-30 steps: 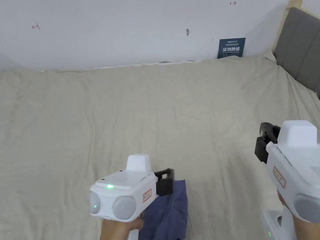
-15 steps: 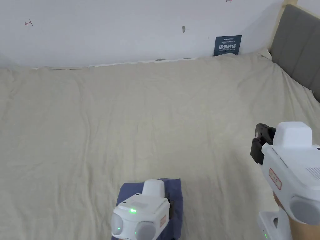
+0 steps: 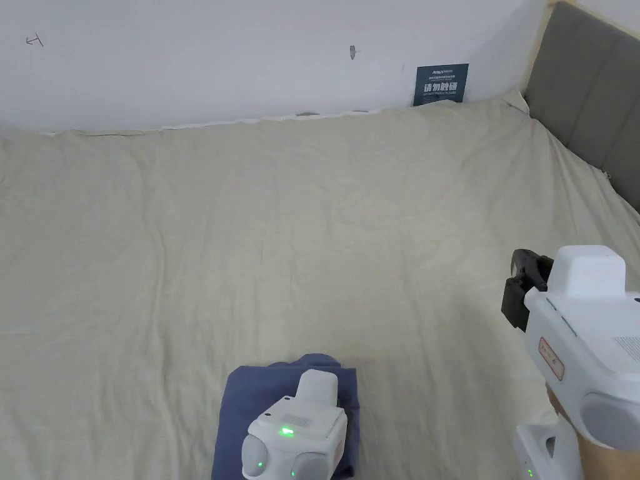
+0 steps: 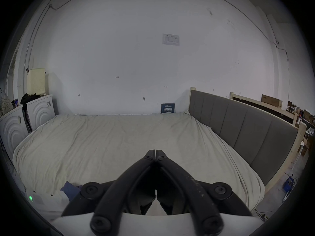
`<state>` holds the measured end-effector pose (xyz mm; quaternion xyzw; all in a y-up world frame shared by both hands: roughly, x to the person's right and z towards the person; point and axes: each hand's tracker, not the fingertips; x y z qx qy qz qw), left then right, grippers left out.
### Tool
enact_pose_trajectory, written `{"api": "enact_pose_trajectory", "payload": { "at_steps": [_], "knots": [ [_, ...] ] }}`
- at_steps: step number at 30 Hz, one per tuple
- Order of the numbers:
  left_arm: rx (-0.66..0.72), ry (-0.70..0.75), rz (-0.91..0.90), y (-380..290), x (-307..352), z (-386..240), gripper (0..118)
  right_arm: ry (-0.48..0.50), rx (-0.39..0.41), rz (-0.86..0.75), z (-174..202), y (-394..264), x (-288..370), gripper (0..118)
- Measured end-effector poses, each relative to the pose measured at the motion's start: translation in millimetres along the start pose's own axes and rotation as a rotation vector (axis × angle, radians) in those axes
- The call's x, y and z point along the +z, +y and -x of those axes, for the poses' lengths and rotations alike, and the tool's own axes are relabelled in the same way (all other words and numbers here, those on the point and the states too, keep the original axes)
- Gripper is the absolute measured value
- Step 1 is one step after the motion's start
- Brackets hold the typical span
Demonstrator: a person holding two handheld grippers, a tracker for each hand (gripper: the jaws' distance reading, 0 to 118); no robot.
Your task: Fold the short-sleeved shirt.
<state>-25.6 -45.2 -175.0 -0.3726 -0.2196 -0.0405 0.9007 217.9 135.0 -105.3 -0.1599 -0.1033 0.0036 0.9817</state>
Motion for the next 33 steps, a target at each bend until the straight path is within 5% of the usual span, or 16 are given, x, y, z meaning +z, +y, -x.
{"api": "enact_pose_trajectory", "payload": {
  "at_steps": [5, 16, 33],
  "knots": [
    [-0.008, -0.008, -0.201, 44, 66, 18, 0, 0.026, -0.001, -0.044, 12, 11, 11, 1],
    [-0.053, 0.245, -0.579, 99, 181, 86, 0, 0.092, 0.008, -0.147, 55, 31, 35, 2],
    [0.018, 0.439, -0.675, 90, 221, 158, 0, 0.127, 0.047, -0.184, 83, 34, 43, 2]
  ]
}}
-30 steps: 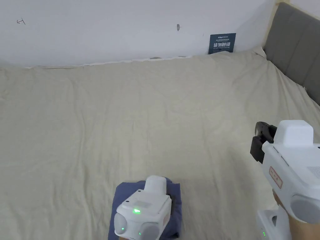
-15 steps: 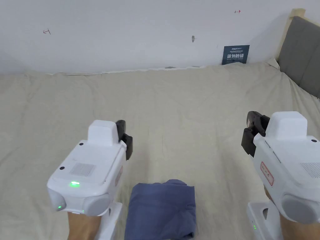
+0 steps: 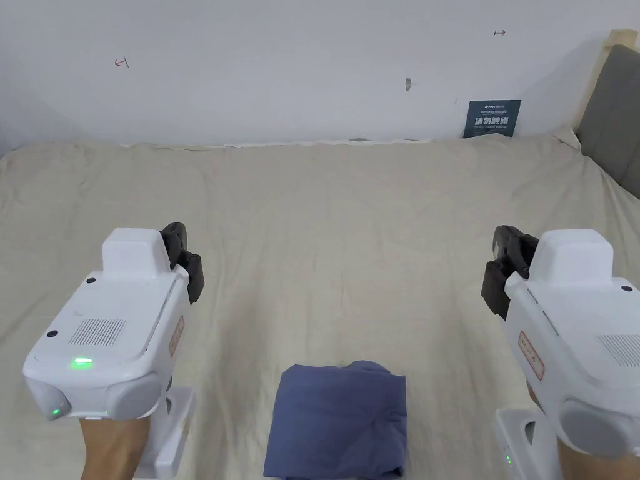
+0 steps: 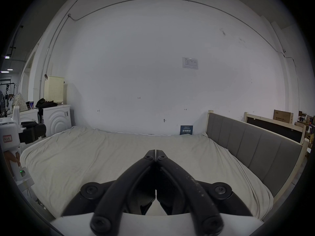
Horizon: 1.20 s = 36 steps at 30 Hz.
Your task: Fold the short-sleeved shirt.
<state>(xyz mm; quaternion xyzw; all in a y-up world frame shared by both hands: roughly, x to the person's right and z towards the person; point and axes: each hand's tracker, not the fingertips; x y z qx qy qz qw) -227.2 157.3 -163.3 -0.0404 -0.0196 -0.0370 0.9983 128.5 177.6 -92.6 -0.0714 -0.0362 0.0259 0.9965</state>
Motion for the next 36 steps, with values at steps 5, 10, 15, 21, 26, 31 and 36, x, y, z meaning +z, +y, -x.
{"api": "enact_pose_trajectory", "payload": {
  "at_steps": [5, 10, 15, 21, 26, 31, 36],
  "knots": [
    [-0.005, 0.008, 0.005, -3, -1, 1, 0, 0.013, -0.002, 0.021, 9, -9, -3, 2],
    [-0.005, 0.005, 0.018, -9, -2, 3, 0, 0.056, -0.016, 0.129, 35, -53, -14, 1],
    [0.006, 0.005, 0.037, -17, -3, 6, 0, 0.109, 0.009, 0.284, 67, -118, -30, 1],
    [0.02, 0.004, 0.088, -33, -5, 12, 0, 0.135, 0.022, 0.464, 93, -191, -48, 1],
    [0.026, 0.01, 0.128, -47, -9, 18, 0, 0.129, 0.031, 0.598, 103, -240, -67, 1],
    [0.078, -0.003, 0.183, -57, -14, 21, 0, 0.115, -0.002, 0.567, 99, -265, -67, 1],
    [0.317, -0.177, 0.455, -85, -32, 21, 12, 0.121, -0.007, 0.584, 98, -260, -69, 1]
  ]
}}
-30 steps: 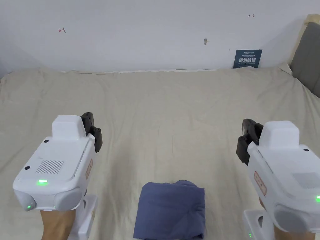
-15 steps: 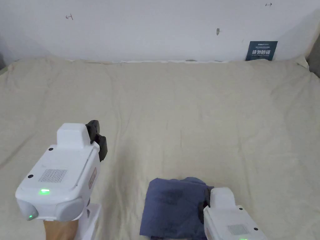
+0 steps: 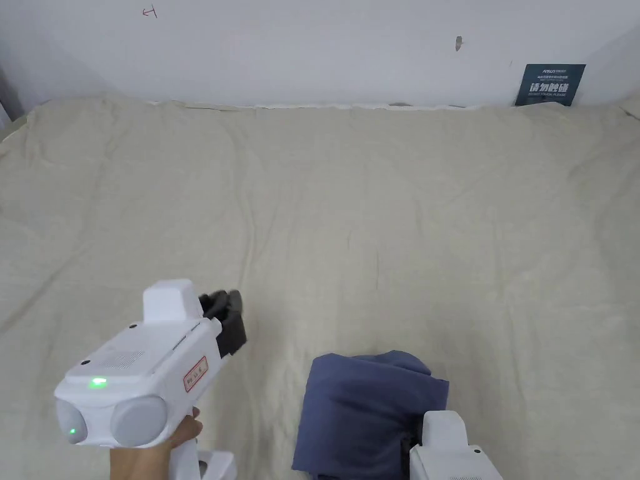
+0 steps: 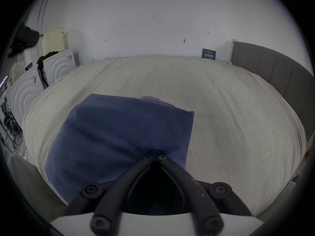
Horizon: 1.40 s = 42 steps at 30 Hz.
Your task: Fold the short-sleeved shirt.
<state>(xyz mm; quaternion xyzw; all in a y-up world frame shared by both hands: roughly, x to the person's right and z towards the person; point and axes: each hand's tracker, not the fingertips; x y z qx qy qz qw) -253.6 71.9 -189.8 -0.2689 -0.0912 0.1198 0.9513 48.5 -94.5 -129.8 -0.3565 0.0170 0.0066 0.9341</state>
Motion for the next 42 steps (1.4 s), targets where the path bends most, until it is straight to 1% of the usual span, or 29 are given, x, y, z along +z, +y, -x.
{"api": "enact_pose_trajectory", "payload": {
  "at_steps": [2, 3, 4, 5, 6, 7, 9, 12, 13, 14, 15, 16, 18, 19, 20, 21, 22, 24, 26, 30, 32, 34, 37, 42],
  "knots": [
    [0.123, -0.068, 0.15, -13, -19, 7, 45, 0.005, 0.006, 0.005, -1, 1, 0, 1],
    [0.169, -0.103, 0.232, -21, -30, 9, 65, 0.008, 0.01, 0.008, -1, 1, 0, 1],
    [0.218, -0.139, 0.297, -29, -41, 10, 89, 0.013, 0.012, 0.01, -2, 1, 0, 1],
    [0.252, -0.175, 0.348, -35, -50, 13, 106, 0.016, 0.013, 0.011, -3, 2, 0, 1],
    [0.276, -0.201, 0.404, -42, -60, 14, 115, 0.021, 0.013, 0.013, -4, 2, 0, 1],
    [0.292, -0.195, 0.425, -47, -68, 15, 116, 0.025, 0.013, 0.014, -4, 2, 0, 1],
    [0.274, -0.188, 0.485, -56, -82, 14, 116, 0.029, 0.014, 0.015, -5, 2, 0, 1],
    [0.252, -0.217, 0.562, -69, -104, 14, 116, 0.034, 0.009, 0.013, -5, 2, 0, 1],
    [0.251, -0.233, 0.595, -74, -111, 15, 113, 0.036, 0.006, 0.013, -6, 2, 1, 1],
    [0.246, -0.232, 0.628, -76, -116, 15, 107, 0.038, 0.005, 0.013, -6, 2, 1, 1],
    [0.237, -0.238, 0.65, -78, -119, 13, 96, 0.039, 0.004, 0.013, -6, 3, 1, 1],
    [0.219, -0.262, 0.663, -82, -121, 10, 80, 0.041, 0.003, 0.013, -6, 3, 1, 1],
    [0.197, -0.295, 0.696, -90, -127, 7, 60, 0.041, 0.0, 0.014, -6, 3, 1, 1],
    [0.203, -0.291, 0.704, -92, -129, 5, 55, 0.041, 0.001, 0.015, -7, 3, 1, 1],
    [0.207, -0.285, 0.693, -94, -129, 4, 53, 0.041, 0.002, 0.015, -7, 3, 1, 1],
    [0.201, -0.282, 0.684, -95, -127, 3, 45, 0.042, 0.001, 0.016, -7, 3, 1, 1],
    [0.202, -0.287, 0.68, -94, -127, 5, 33, 0.044, -0.001, 0.017, -7, 3, 2, 1],
    [0.255, -0.302, 0.674, -94, -125, 6, 25, 0.049, -0.006, 0.019, -8, 4, 2, 1],
    [0.244, -0.307, 0.668, -94, -121, 4, 23, 0.052, 0.004, 0.021, -9, 6, 3, 1],
    [0.211, -0.286, 0.619, -85, -109, -2, 20, 0.059, 0.05, 0.029, -7, 22, 9, 1],
    [0.197, -0.281, 0.576, -74, -101, 0, 19, 0.063, 0.052, -0.019, -8, 34, 17, 1],
    [0.149, -0.24, 0.536, -56, -95, 9, 19, 0.061, 0.058, -0.075, -8, 51, 26, 1],
    [0.104, -0.168, 0.486, -24, -85, 43, 19, 0.053, 0.074, -0.145, -8, 84, 39, 1],
    [0.07, 0.02, 0.434, 30, -71, 127, 19, 0.054, 0.084, -0.234, -5, 130, 52, 1]
  ]
}}
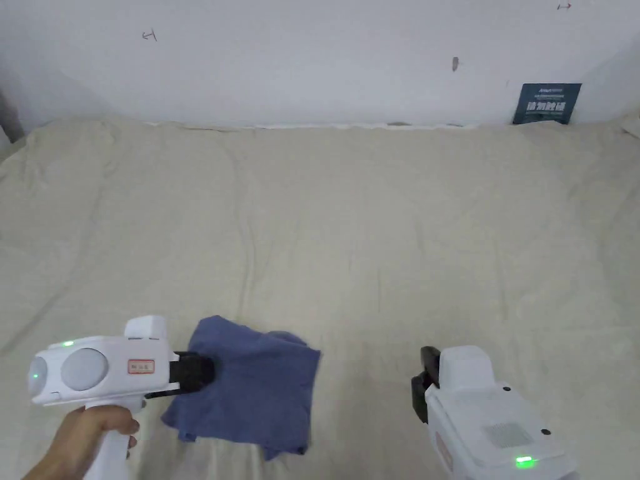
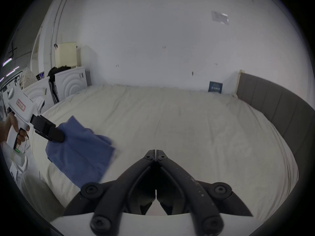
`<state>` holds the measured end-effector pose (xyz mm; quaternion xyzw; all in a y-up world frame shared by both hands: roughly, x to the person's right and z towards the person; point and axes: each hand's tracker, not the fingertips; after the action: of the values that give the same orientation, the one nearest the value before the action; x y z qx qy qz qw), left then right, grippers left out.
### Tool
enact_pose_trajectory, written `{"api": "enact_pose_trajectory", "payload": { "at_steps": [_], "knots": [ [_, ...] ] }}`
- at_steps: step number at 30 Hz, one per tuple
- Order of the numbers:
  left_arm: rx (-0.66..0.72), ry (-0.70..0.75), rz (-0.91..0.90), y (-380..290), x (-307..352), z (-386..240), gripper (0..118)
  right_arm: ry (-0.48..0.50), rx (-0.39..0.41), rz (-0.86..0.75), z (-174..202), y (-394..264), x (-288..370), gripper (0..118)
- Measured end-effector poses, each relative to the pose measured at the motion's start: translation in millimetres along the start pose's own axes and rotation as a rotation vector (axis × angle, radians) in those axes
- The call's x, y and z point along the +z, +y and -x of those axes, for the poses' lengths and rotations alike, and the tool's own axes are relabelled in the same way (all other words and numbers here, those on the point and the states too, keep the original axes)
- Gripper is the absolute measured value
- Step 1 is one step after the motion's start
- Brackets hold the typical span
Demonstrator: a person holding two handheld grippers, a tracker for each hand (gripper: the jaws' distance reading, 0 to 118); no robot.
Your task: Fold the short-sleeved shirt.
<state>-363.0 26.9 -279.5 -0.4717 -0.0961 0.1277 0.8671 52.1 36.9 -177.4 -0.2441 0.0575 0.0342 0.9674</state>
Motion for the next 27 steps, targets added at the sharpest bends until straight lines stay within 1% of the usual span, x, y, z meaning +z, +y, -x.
{"api": "enact_pose_trajectory", "payload": {
  "at_steps": [6, 12, 15, 18, 19, 20, 21, 22, 23, 24, 25, 26, 27],
  "knots": [
    [0.031, 0.24, -0.03, 42, 35, 95, 19, -0.006, 0.021, -0.064, 8, 39, -6, 1],
    [0.075, 0.439, -0.014, 64, 48, 184, 19, -0.006, 0.038, -0.087, 25, 58, -22, 1],
    [0.099, 0.506, 0.004, 70, 45, 213, 19, -0.004, 0.034, -0.085, 34, 61, -31, 1],
    [0.087, 0.513, 0.012, 72, 37, 226, 19, 0.004, 0.017, -0.07, 41, 61, -40, 1],
    [0.078, 0.512, 0.017, 73, 35, 225, 22, 0.005, 0.016, -0.064, 44, 61, -42, 1],
    [0.074, 0.52, 0.015, 72, 33, 225, 32, 0.004, 0.017, -0.061, 46, 60, -44, 1],
    [0.077, 0.536, 0.008, 72, 32, 222, 52, 0.004, 0.016, -0.058, 47, 59, -45, 1],
    [0.08, 0.534, 0.004, 74, 33, 224, 87, 0.005, 0.014, -0.055, 48, 60, -44, 1],
    [0.087, 0.534, -0.005, 74, 34, 221, 111, 0.01, 0.009, -0.055, 48, 60, -43, 1],
    [0.093, 0.538, -0.034, 73, 38, 216, 118, 0.012, 0.005, -0.059, 47, 61, -40, 1],
    [0.088, 0.54, -0.084, 74, 44, 210, 116, 0.012, 0.006, -0.065, 47, 62, -37, 2],
    [0.09, 0.536, -0.119, 77, 49, 206, 112, 0.009, 0.01, -0.076, 46, 64, -32, 1],
    [0.104, 0.543, -0.128, 80, 55, 198, 109, 0.003, 0.009, -0.087, 45, 66, -28, 1]
  ]
}}
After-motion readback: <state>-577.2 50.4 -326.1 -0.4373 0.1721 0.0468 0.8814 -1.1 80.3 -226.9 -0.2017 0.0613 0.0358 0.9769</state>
